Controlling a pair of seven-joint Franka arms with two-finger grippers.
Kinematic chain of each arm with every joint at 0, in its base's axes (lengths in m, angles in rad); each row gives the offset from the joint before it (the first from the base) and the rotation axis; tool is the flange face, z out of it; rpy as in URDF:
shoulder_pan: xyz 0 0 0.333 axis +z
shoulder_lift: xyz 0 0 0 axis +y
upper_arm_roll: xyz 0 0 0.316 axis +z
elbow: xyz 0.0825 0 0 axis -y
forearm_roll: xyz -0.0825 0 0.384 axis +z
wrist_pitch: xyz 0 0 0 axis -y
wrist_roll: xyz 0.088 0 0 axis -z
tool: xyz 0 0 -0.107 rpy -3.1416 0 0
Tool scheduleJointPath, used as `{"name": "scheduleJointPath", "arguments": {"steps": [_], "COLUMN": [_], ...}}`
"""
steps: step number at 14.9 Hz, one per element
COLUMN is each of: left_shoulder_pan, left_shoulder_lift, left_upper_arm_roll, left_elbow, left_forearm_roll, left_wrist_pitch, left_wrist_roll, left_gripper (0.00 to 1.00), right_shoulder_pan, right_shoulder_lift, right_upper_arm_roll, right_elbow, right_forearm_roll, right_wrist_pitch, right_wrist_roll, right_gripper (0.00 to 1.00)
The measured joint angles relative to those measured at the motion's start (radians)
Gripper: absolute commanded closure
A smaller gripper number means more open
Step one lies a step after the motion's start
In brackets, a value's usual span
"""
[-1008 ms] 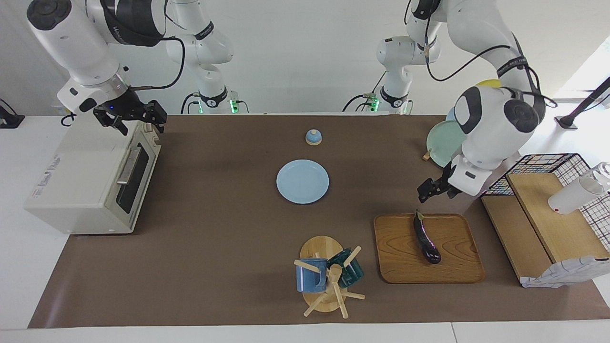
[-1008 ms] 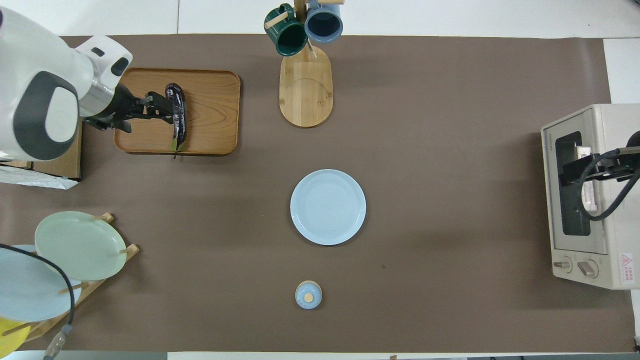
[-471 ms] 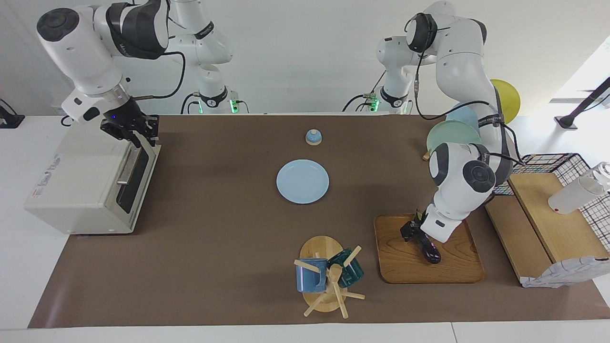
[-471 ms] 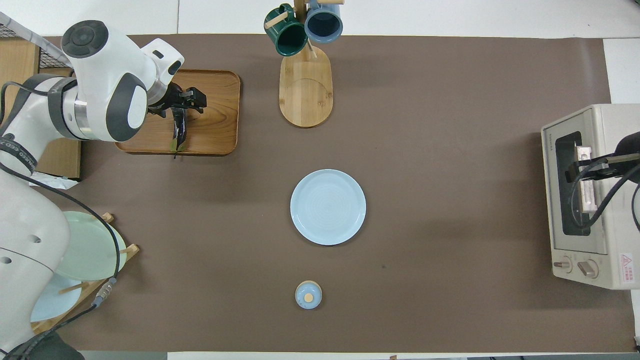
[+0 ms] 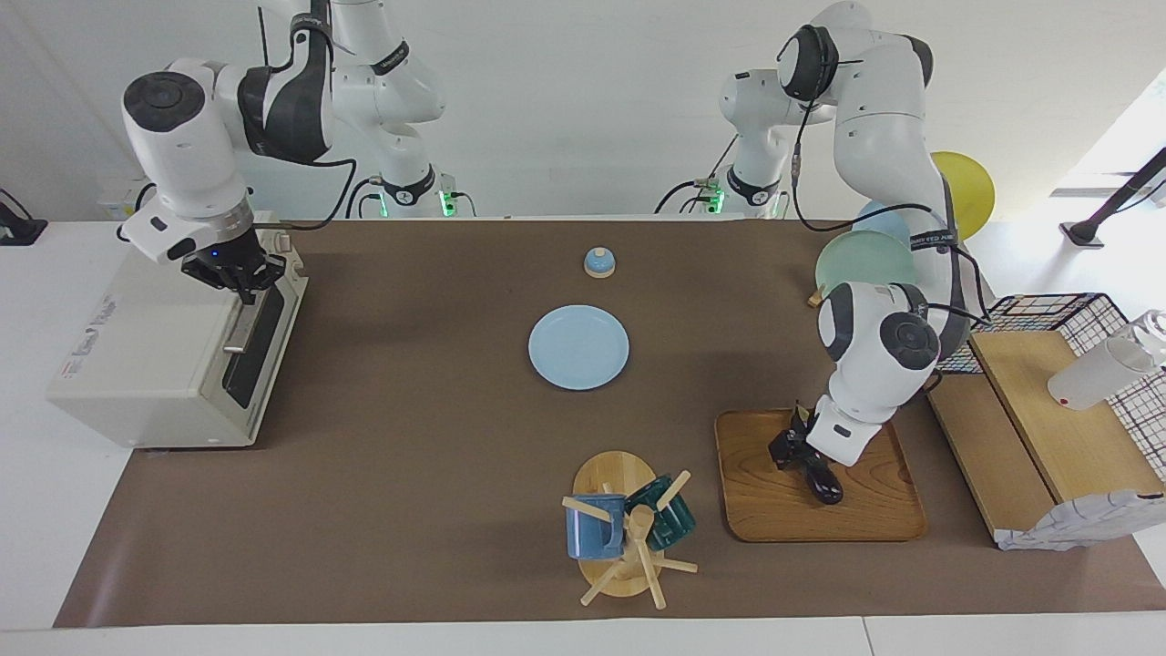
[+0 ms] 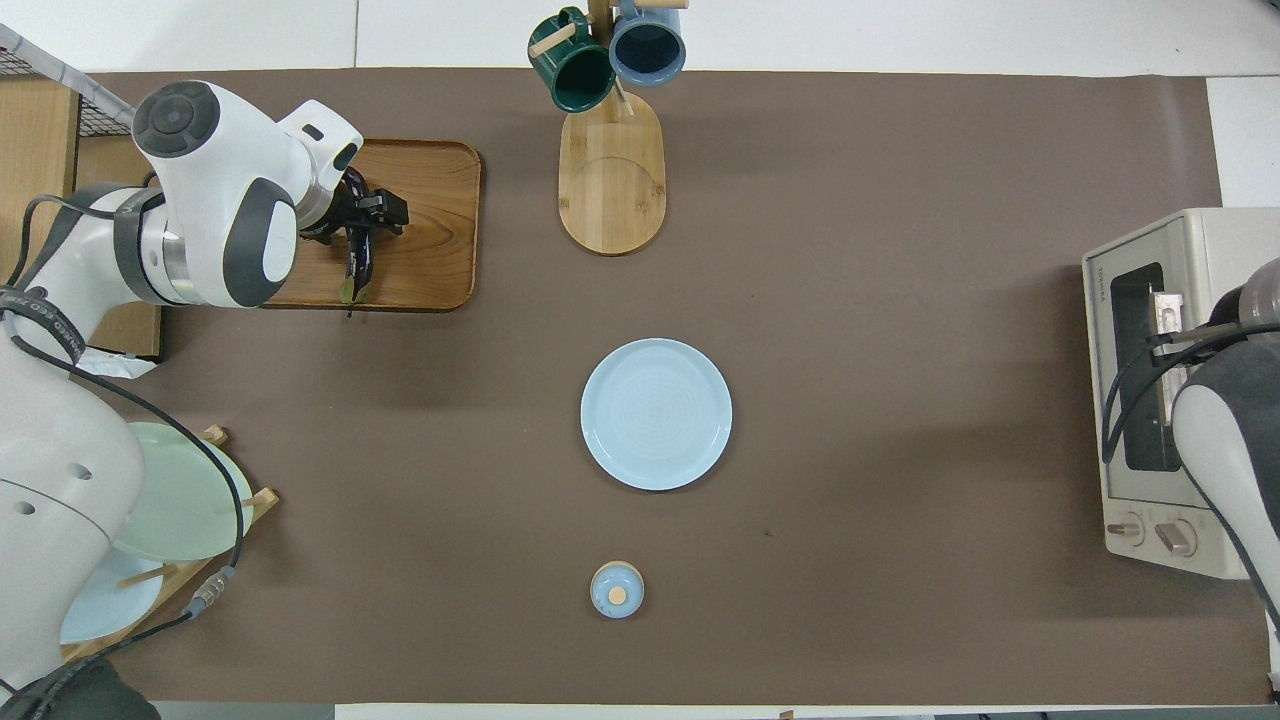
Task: Put eggplant into oven
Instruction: 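Reach the left gripper to the eggplant while the right gripper reaches the oven, then grasp and lift the eggplant with the left gripper while the right gripper pulls the door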
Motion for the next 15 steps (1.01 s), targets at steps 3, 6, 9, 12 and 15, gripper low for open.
{"name": "scheduleJointPath", "arguments": {"steps": [3, 6, 9, 12, 15], "left_shoulder_pan": [0.003, 0.002, 0.002, 0.002, 0.002], "left_shoulder_lift": [-0.005, -0.009, -0.011, -0.020, -0.027], "left_upper_arm_roll": [-0.001, -0.002, -0.002, -0.003, -0.004], "left_elbow": [-0.006, -0.006, -0.006, 0.000, 0.029], "left_forearm_roll": [0.000, 0.000, 0.000, 0.000, -0.007], "left_wrist_pitch": [0.007, 0.007, 0.007, -0.015, -0.070], "left_wrist_roll": [0.000, 0.000, 0.000, 0.000, -0.001], "left_gripper": [0.13, 0.32, 0.60, 1.00, 1.00], "right_shoulder_pan": [-0.003, -0.003, 0.006, 0.071, 0.107], "right_shoulder_lift": [0.015, 0.016, 0.015, 0.011, 0.035], "right_upper_arm_roll": [-0.001, 0.000, 0.006, 0.014, 0.030], "right_elbow": [-0.027, -0.037, -0.051, -0.099, -0.157], "right_forearm_roll": [-0.018, -0.020, -0.019, -0.017, 0.019], "right_wrist_pitch": [0.030, 0.042, 0.057, 0.105, 0.204], "right_wrist_roll": [0.008, 0.011, 0.044, 0.124, 0.182], "right_gripper": [1.00, 1.00, 1.00, 1.00, 1.00]}}
